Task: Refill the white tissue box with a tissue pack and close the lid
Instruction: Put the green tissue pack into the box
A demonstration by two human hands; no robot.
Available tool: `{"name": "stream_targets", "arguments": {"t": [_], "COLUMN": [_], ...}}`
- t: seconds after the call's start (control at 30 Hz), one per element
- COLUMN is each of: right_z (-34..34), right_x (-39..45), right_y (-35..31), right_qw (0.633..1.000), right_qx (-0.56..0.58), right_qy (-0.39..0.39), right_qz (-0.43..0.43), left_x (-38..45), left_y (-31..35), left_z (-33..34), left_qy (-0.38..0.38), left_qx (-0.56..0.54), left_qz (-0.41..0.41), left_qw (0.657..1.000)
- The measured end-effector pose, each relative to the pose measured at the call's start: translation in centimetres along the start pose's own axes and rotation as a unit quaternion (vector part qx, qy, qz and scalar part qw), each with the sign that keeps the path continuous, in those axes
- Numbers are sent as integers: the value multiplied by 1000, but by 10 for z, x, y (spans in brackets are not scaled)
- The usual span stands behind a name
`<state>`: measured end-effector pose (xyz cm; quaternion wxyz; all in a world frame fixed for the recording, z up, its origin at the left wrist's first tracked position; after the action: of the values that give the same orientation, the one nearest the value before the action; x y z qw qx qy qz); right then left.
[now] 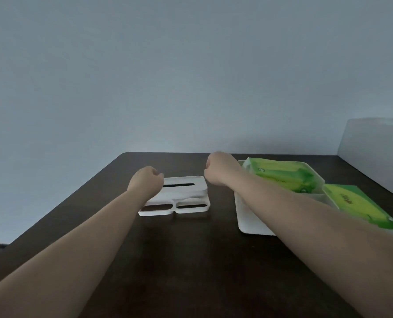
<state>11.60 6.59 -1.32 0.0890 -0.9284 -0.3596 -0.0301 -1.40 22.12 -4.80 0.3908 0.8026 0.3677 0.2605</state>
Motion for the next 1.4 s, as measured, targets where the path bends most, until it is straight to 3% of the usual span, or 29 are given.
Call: {"name": "stream_targets", "arguments": {"t": [0.27,0.37,0.5,0.6,0.77,0.9,1.1,1.23,1.4], "right_z": [-67,-78,-63,-45,-29,-20,-25,-15,0], "right_x": [-36,-56,-81,-98,-112,-120,-114,-109,-101], "right_y": [91,131,190,227,243,242,253,261,273], "right_qw": [991,983,976,968,971,965,970,965,948], "right_qx": [55,51,-5,6,11,-19,9,-28,-89], "right_qy": [119,155,61,-11,-101,-194,-146,-161,-216], "right_qz": [36,86,207,249,215,175,196,205,216], "left_x": [-29,-45,-60,-64,-63,-58,-29,-4,19], "left_y": [81,108,141,158,157,156,175,170,161], "left_z": [54,80,110,131,158,159,115,100,111], "left_qy": [-75,-100,-114,-129,-153,-137,-31,23,23], "left_qx": [-12,-38,-42,10,102,65,-232,-242,-206], "left_qz": [51,70,89,95,53,18,43,38,51], "left_qw": [996,992,989,987,981,988,971,969,977]}}
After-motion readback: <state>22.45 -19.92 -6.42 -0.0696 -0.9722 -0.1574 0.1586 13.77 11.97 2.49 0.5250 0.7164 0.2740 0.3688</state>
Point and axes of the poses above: each hand's wrist, its own x-axis towards the middle knuckle, its own z-axis out of the palm, y = z × x, the point moved 9 cm from there along x, towards the middle knuckle, and after that the axes turned 12 degrees about -x, right-handed, at the moved point
